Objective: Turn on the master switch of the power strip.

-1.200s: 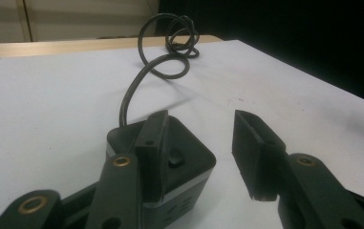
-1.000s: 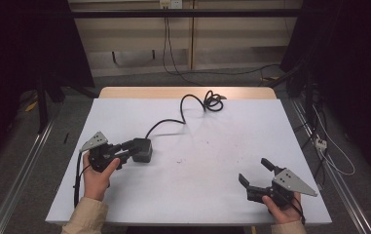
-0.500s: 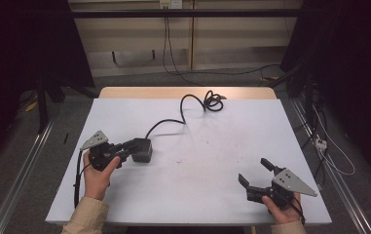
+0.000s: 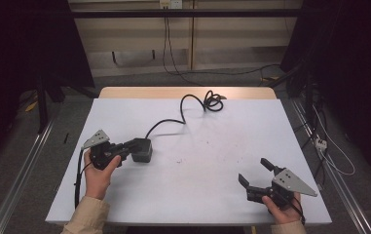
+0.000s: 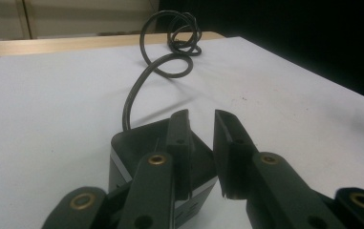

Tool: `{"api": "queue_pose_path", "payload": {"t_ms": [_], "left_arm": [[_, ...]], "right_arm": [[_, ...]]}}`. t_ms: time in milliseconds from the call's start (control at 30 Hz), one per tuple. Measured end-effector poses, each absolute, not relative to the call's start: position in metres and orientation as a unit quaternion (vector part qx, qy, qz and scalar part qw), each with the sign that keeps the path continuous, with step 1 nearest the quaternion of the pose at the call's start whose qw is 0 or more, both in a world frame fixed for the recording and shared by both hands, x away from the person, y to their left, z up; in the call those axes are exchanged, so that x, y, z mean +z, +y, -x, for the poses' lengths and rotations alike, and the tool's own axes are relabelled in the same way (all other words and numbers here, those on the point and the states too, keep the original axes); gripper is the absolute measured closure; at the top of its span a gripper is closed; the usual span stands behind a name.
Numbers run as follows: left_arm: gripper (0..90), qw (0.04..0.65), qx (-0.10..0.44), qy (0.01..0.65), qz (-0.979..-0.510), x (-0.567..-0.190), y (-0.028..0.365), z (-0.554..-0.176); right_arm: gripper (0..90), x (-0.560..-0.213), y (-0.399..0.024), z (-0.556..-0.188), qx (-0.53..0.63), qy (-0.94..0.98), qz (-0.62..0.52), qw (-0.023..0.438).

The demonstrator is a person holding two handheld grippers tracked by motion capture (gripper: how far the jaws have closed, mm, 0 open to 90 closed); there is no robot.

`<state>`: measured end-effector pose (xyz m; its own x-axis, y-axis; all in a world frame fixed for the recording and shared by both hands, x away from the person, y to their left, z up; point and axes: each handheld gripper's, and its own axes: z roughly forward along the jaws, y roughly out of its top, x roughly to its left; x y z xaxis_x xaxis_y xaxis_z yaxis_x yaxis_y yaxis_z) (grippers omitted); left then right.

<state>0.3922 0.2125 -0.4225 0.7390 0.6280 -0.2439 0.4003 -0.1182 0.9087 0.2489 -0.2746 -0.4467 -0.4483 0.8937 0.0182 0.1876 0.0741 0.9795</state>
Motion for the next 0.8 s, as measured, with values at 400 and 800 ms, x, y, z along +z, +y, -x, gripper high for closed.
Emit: {"api": "queue_pose_path", "payload": {"t_ms": [400,800], "left_arm": [[85.2,0.560,0.105,0.348,-0.745,-0.4231,0.2132,-0.3940],[90.0,0.545,0.107,0.344,-0.757,-0.4237,0.2100,-0.3949]], "right_arm": [[5.5,-0.4463,-0.2759,-0.2486,0.541,0.655,-0.413,0.327],[5.5,-0.4461,-0.2754,-0.2489,0.542,0.655,-0.412,0.327]]}}
